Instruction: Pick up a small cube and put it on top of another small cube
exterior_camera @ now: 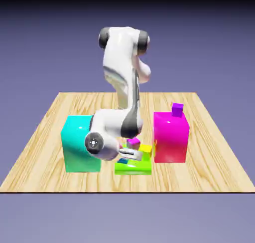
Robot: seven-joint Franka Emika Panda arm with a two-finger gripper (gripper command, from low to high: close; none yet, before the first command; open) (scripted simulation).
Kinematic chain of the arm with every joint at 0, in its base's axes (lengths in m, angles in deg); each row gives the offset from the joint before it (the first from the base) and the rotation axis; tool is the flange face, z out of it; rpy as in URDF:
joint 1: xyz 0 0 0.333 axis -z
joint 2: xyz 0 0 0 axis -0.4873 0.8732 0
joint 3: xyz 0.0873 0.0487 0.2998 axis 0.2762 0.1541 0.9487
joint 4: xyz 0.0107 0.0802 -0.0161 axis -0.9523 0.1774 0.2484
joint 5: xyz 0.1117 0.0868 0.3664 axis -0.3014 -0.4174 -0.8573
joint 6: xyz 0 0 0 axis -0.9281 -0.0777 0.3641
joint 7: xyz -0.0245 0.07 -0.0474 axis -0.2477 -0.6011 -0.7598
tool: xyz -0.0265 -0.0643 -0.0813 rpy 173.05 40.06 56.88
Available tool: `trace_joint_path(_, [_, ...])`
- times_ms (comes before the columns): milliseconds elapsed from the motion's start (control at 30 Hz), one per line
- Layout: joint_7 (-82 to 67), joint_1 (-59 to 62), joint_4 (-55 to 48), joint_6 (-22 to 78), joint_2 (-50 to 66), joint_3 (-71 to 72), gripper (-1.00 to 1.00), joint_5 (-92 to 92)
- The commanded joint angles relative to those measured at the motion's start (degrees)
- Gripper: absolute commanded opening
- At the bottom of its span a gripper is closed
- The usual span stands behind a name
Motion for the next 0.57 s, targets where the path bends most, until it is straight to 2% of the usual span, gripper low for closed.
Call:
trace_joint_path(0, [0.5, 0.3, 1.3, -0.3, -1.5, 2.1, -1.0, 1.5])
trace_joint_path(267, [3.3, 2.0, 9.4, -2.4, -10.9, 15.3, -1.0, 10.1])
trace_joint_path(400, [3.3, 1.9, 17.7, -12.1, -9.5, 15.2, -1.0, 10.4])
trace_joint_path(433, [3.3, 1.9, 17.7, -12.1, -9.5, 15.2, 1.0, 10.4])
trace_joint_path(533, [3.3, 1.9, 13.6, -7.3, -10.2, 15.2, 1.0, 10.3])
